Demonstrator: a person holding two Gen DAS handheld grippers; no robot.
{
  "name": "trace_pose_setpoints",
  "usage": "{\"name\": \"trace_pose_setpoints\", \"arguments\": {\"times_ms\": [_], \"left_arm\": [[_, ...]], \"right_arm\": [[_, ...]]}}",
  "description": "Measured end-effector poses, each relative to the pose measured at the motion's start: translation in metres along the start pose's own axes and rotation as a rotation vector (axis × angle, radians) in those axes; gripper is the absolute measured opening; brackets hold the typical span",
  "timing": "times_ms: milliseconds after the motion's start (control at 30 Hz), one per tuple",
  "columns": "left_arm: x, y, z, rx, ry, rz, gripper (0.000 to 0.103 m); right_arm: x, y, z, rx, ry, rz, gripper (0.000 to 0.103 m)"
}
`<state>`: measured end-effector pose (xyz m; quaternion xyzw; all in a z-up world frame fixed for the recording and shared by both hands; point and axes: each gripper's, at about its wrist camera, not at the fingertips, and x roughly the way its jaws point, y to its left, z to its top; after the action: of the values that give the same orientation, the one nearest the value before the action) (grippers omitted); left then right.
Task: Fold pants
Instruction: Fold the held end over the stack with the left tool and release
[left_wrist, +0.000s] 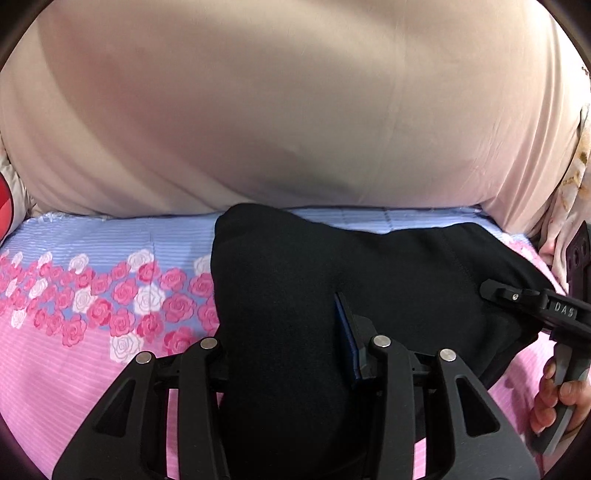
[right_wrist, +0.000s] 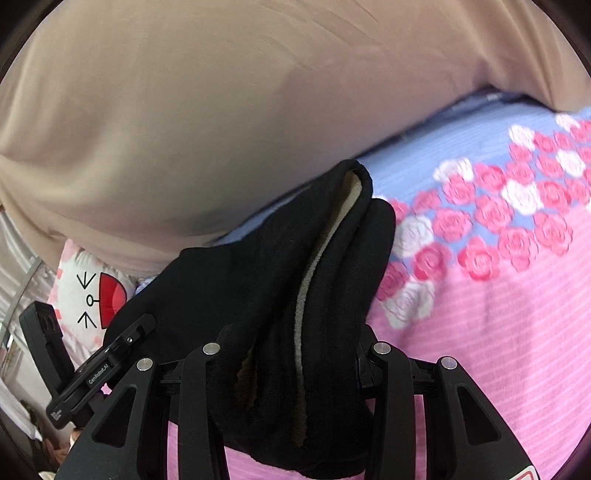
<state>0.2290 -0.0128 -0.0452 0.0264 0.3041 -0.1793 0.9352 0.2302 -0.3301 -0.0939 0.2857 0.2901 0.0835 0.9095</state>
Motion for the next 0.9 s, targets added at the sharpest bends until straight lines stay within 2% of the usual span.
{"name": "trace_pose_setpoints", "arguments": {"times_ms": [67, 133, 167, 200, 267, 367, 400, 433, 467, 500, 567, 633, 700, 733, 767, 800, 833, 900], "left_arm": [[0.003, -0.001, -0.004, 0.012, 0.006, 0.02, 0.045], [0.009, 0.001, -0.004, 0.006, 0.029, 0.024, 0.051], [0.011, 0.005, -0.004, -0.007, 0.038, 0.031, 0.059], [0.011, 0.009, -0.004, -0.022, 0.064, 0.053, 0.072], [0.004, 0.018, -0.002, -0.037, 0.086, 0.15, 0.089], [-0.029, 0.033, 0.008, -0.049, 0.063, 0.263, 0.088], [-0.041, 0.037, 0.016, -0.063, 0.043, 0.275, 0.089], [-0.053, 0.041, 0.03, -0.089, 0.017, 0.275, 0.089], [-0.059, 0.042, 0.041, -0.107, 0.005, 0.27, 0.09], [-0.06, 0.04, 0.058, -0.135, -0.007, 0.243, 0.092], [-0.047, 0.033, 0.079, -0.164, -0.004, 0.185, 0.094], [-0.011, 0.022, 0.088, -0.177, 0.065, 0.171, 0.095], [0.025, 0.016, 0.086, -0.18, 0.143, 0.171, 0.094], [0.046, 0.015, 0.079, -0.187, 0.178, 0.195, 0.094], [0.062, 0.016, 0.072, -0.178, 0.197, 0.229, 0.094], [0.075, 0.018, 0.064, -0.169, 0.214, 0.27, 0.096], [0.09, 0.026, 0.054, -0.173, 0.229, 0.272, 0.096], [0.095, 0.039, 0.045, -0.234, 0.237, 0.212, 0.097]], "right_arm": [[0.003, 0.0, -0.001, 0.0, 0.018, -0.022, 0.044], [0.006, 0.001, -0.002, 0.007, 0.033, -0.055, 0.058], [0.008, 0.0, -0.002, 0.02, 0.056, -0.073, 0.061], [0.009, -0.004, -0.001, 0.038, 0.071, -0.082, 0.069], [-0.001, -0.014, -0.003, 0.095, 0.091, -0.084, 0.07], [-0.043, -0.01, 0.004, 0.092, -0.016, -0.186, 0.069], [-0.062, 0.004, 0.011, 0.026, -0.085, -0.237, 0.057], [-0.067, 0.014, 0.015, -0.02, -0.101, -0.252, 0.033], [-0.068, 0.028, 0.022, -0.066, -0.099, -0.259, 0.025], [-0.063, 0.046, 0.031, -0.103, -0.094, -0.245, 0.021], [-0.046, 0.069, 0.039, -0.152, -0.079, -0.203, 0.02], [-0.007, 0.084, 0.045, -0.182, -0.031, -0.177, 0.02], [0.029, 0.08, 0.047, -0.168, 0.003, -0.177, 0.02], [0.043, 0.074, 0.047, -0.16, 0.008, -0.203, 0.02], [0.053, 0.066, 0.046, -0.153, 0.01, -0.241, 0.015], [0.064, 0.051, 0.044, -0.141, 0.014, -0.284, 0.004], [0.069, 0.041, 0.043, -0.131, 0.01, -0.29, 0.0], [0.066, 0.027, 0.041, -0.109, -0.015, -0.233, 0.0]]}}
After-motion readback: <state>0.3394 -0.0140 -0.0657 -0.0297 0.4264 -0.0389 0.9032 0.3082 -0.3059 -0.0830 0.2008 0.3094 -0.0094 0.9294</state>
